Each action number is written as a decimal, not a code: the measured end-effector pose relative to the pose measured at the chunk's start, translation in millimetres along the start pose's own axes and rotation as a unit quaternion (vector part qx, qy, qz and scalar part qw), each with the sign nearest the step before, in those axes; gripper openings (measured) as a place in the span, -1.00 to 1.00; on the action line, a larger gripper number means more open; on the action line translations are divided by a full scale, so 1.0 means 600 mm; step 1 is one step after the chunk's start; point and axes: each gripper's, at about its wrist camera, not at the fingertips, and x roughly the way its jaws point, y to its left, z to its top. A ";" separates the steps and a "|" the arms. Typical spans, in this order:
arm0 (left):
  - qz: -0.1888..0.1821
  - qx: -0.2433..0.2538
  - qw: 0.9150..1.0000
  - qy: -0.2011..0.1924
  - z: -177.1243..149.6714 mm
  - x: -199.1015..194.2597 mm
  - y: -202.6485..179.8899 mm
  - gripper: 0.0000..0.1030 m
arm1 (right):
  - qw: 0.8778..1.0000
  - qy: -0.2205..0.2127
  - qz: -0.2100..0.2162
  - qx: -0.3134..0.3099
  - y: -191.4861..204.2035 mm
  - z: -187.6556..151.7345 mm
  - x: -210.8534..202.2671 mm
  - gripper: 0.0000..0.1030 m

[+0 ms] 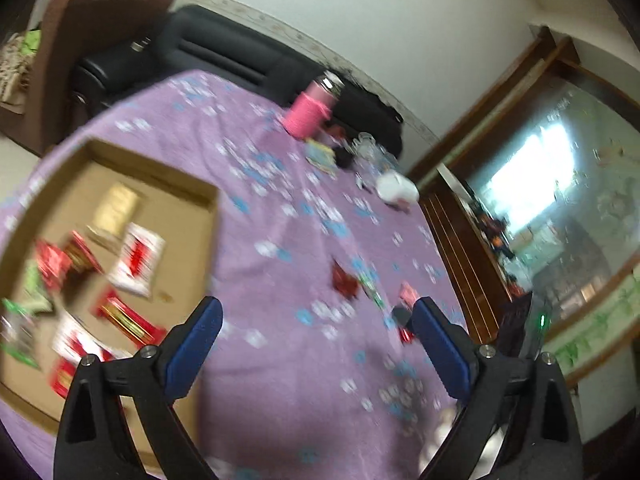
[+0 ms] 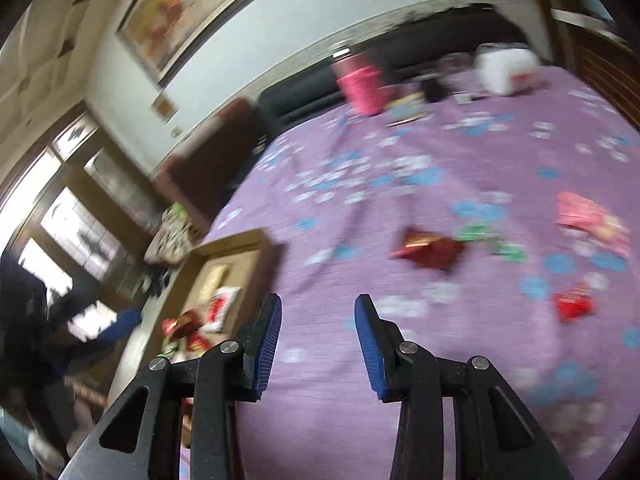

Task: Organize snacks
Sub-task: 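Grasp the small red candy with the right tool, then grasp the red foil candy packet with the left tool, then carry both candies into the cardboard tray and open both tools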

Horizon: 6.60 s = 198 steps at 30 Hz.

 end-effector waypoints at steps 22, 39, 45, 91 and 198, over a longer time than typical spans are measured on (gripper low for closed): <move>0.075 0.095 0.985 0.122 -0.142 0.209 -0.044 0.85 | 0.992 0.012 -0.093 0.083 -0.233 -0.004 -0.031 -0.21; 0.085 0.148 0.977 0.124 -0.158 0.223 -0.061 0.99 | 0.986 0.005 -0.157 0.053 -0.223 -0.002 0.014 -0.62; 0.066 0.131 0.975 0.165 -0.137 0.233 -0.068 0.84 | 0.989 -0.006 -0.137 0.061 -0.235 -0.005 0.007 -0.67; 0.083 0.277 0.942 0.170 -0.105 0.356 -0.166 0.30 | 0.989 -0.015 -0.054 0.136 -0.268 -0.007 -0.016 -0.67; 0.136 0.029 0.987 -0.085 -0.074 -0.104 0.124 0.60 | 0.986 0.091 0.052 -0.132 0.205 -0.067 0.143 -0.44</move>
